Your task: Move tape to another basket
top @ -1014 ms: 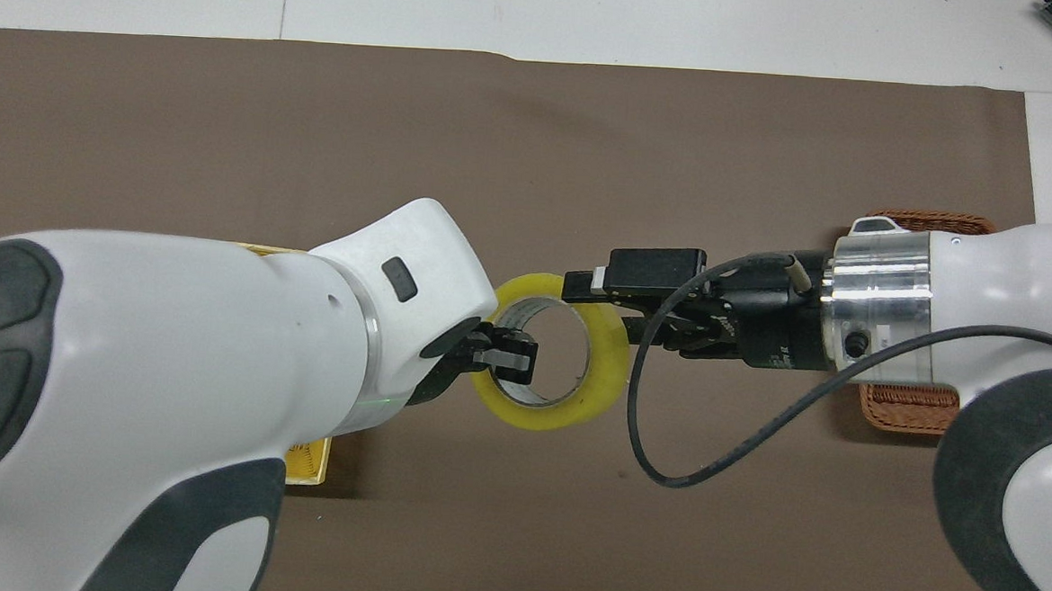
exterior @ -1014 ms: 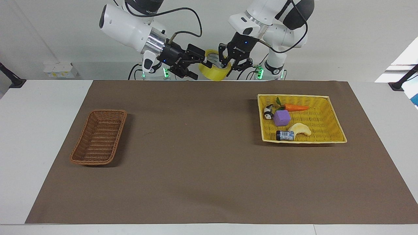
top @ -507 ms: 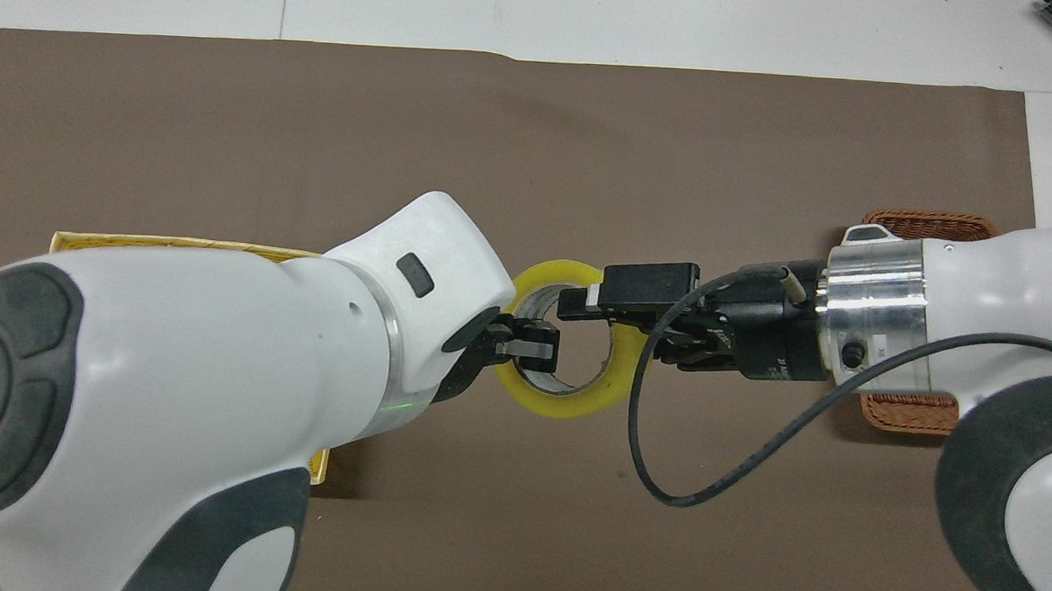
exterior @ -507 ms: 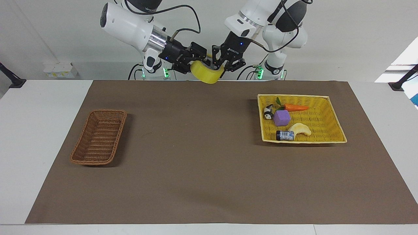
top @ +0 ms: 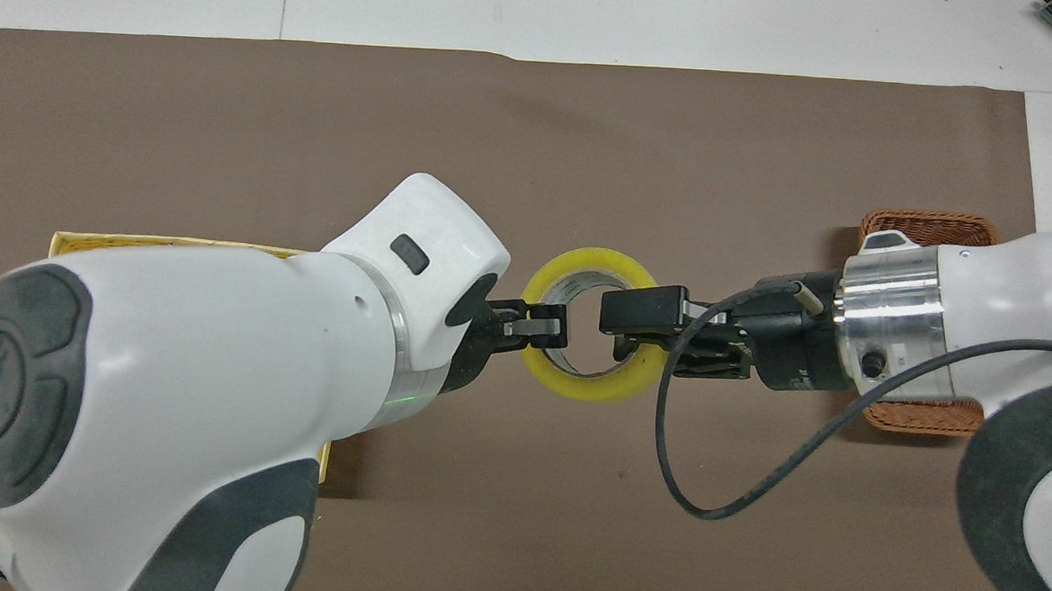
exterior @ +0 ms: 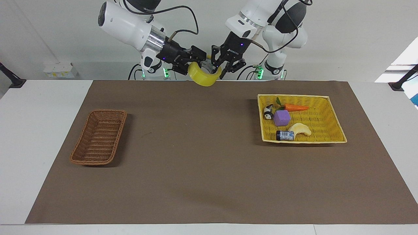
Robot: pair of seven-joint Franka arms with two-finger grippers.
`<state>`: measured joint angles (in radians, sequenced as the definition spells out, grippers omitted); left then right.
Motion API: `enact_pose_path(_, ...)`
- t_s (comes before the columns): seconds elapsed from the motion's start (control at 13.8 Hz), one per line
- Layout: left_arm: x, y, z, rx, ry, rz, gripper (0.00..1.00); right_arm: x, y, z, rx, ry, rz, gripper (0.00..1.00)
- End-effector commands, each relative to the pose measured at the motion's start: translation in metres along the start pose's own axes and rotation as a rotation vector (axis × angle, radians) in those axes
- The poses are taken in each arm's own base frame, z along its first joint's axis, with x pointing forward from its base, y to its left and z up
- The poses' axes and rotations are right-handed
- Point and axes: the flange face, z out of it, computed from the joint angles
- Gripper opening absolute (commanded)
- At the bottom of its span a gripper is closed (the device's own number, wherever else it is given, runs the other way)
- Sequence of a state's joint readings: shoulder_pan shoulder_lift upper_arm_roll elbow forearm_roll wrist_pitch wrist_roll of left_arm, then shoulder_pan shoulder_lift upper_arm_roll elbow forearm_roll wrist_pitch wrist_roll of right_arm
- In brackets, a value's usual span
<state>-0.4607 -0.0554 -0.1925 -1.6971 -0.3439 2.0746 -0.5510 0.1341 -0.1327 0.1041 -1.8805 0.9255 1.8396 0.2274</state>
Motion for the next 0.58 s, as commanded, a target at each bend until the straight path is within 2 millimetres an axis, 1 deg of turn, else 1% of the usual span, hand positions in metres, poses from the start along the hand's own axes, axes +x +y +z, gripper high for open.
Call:
enact_pose_path(0.0, 0.000, -0.006, -0.015, -0.010, 0.023, -0.073, 1.00, 0.003, 0.013, -0.024, -0.009, 0.006, 0.019, 0.00)
enact_pose_path(0.14, 0.005, -0.011, -0.017, -0.015, 0.030, -0.114, 1.00, 0.006, 0.021, -0.034, -0.006, 0.003, 0.016, 0.00)
enact_pose_path(0.22, 0.011, -0.016, -0.025, -0.026, 0.053, -0.199, 1.00, 0.010, 0.030, -0.047, 0.001, 0.011, 0.026, 0.00)
enact_pose_path(0.36, 0.014, -0.013, -0.038, -0.069, 0.082, -0.300, 1.00, 0.016, 0.048, -0.076, 0.014, 0.007, 0.019, 0.00)
enact_pose_path(0.51, 0.013, -0.011, -0.039, -0.088, 0.088, -0.317, 1.00, 0.020, 0.070, -0.099, 0.021, -0.002, 0.015, 0.00)
